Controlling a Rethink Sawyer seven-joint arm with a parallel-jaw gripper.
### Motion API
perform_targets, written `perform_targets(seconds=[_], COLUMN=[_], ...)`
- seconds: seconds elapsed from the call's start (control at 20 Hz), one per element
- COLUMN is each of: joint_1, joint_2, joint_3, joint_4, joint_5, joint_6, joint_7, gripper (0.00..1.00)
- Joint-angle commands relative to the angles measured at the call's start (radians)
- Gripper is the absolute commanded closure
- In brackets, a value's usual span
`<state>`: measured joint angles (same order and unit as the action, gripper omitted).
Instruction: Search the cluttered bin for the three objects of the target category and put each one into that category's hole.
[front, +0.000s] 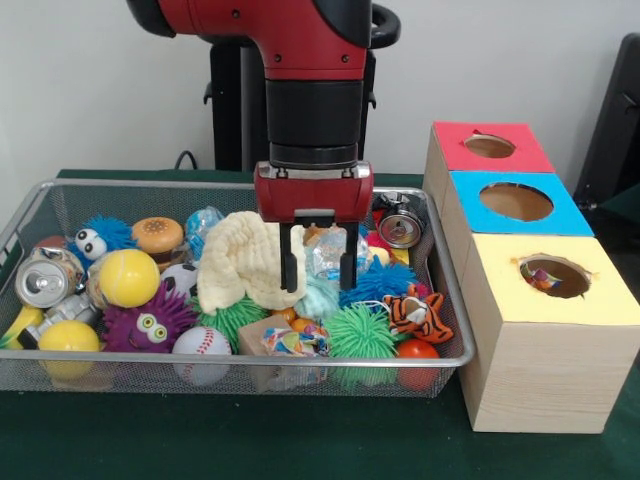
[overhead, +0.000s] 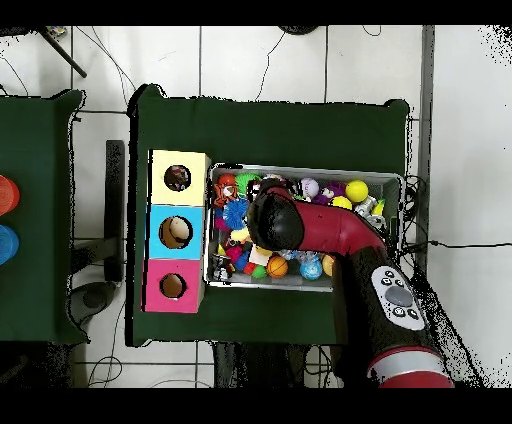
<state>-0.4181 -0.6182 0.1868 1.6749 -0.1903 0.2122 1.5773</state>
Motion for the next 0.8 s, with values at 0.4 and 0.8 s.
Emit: perform_targets(seconds=[0.4,0.8], joint_1=[-0.008,-0.003], joint_2=[0.076,0.086], joint_3=[0.066,0.053], joint_4=[-0.072,-0.082], joint_5=[-0.031,-0.03], joint_6=[-0.098,-0.079], joint_7=[0.101,0.09], gripper=[0.0,0.0])
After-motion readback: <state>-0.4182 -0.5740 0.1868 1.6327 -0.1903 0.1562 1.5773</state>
